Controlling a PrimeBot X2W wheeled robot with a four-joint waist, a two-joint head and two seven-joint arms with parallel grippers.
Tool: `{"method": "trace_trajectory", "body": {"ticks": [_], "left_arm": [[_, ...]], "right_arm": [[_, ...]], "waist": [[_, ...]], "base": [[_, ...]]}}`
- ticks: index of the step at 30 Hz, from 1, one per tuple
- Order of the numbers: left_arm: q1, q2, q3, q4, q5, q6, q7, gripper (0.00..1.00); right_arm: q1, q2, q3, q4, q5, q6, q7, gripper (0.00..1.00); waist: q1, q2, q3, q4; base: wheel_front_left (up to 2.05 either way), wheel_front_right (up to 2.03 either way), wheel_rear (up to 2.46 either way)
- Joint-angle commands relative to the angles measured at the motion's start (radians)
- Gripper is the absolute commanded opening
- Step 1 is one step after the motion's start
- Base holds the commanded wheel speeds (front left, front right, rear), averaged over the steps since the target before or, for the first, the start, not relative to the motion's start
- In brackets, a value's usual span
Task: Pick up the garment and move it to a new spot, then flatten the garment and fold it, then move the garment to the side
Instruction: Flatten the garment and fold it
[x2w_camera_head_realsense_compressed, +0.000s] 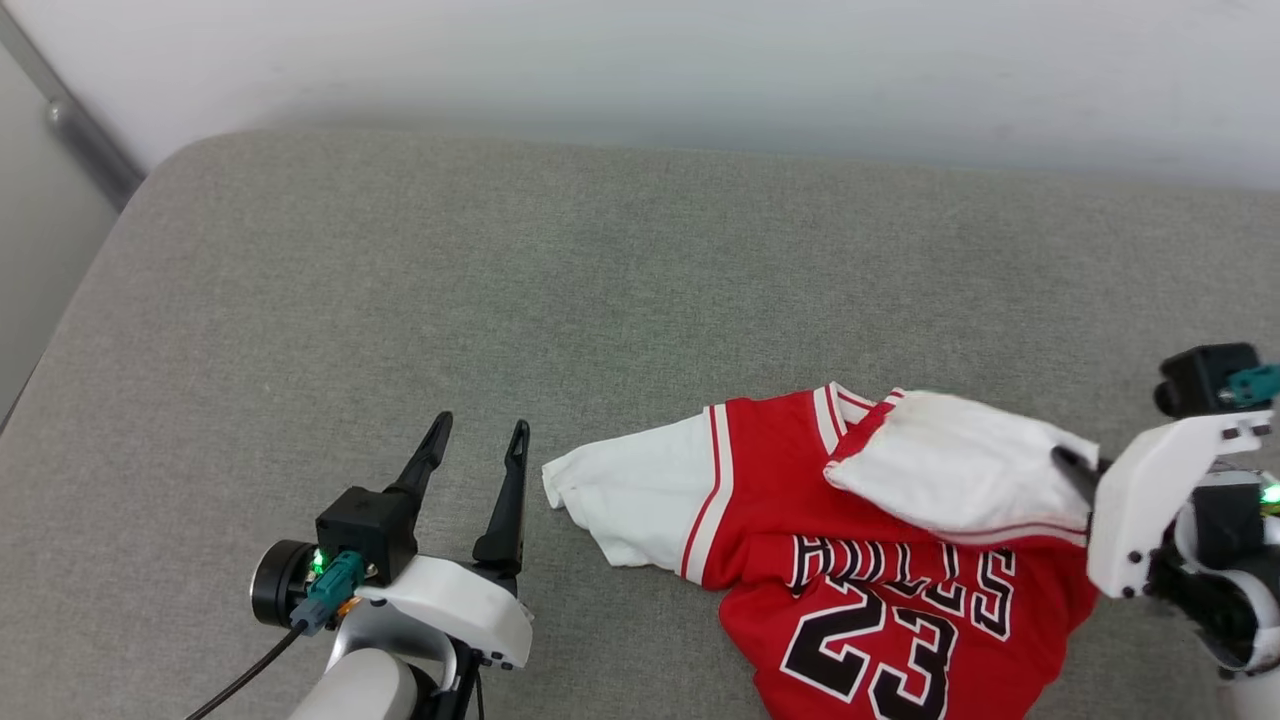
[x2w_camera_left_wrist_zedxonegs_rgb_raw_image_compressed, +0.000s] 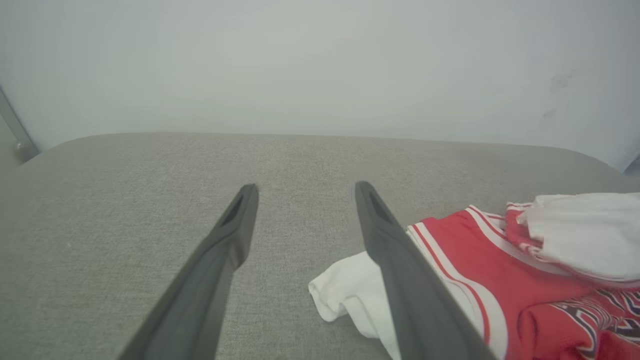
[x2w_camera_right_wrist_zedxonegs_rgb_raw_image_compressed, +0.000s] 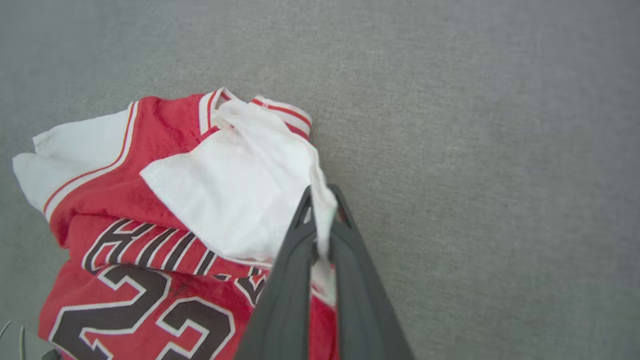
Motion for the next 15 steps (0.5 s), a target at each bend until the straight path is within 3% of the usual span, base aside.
{"method": "trace_trajectory", "body": {"ticks": [1, 7, 14, 15], "left_arm": [[0.005, 0.003, 0.0, 0.0, -0.005, 0.003, -0.006, 1.0], [0.011, 0.011, 0.0, -0.007, -0.004, 0.008, -0.002, 1.0], [0.019, 0.018, -0.004, -0.012, -0.01, 0.013, 0.009, 1.0], [0.021, 0.02, -0.004, -0.012, -0.011, 0.014, 0.009, 1.0]], "right_arm": [[0.002, 0.002, -0.024, -0.005, -0.004, -0.001, -0.012, 0.0], [0.065, 0.055, -0.237, 0.002, -0.042, -0.001, -0.084, 0.0], [0.198, 0.149, -0.436, 0.126, -0.111, -0.001, -0.188, 0.0], [0.211, 0.161, -0.441, 0.153, -0.113, -0.001, -0.2, 0.27]], "waist": [[-0.0001, 0.0, -0.008, -0.008], [-0.0001, 0.0, -0.02, -0.03], [-0.0001, 0.0, -0.024, -0.038], [-0.0001, 0.0, -0.024, -0.04]], "base": [[0.0, 0.0, 0.0], [0.0, 0.0, 0.0], [0.0, 0.0, 0.0], [0.0, 0.0, 0.0]]}}
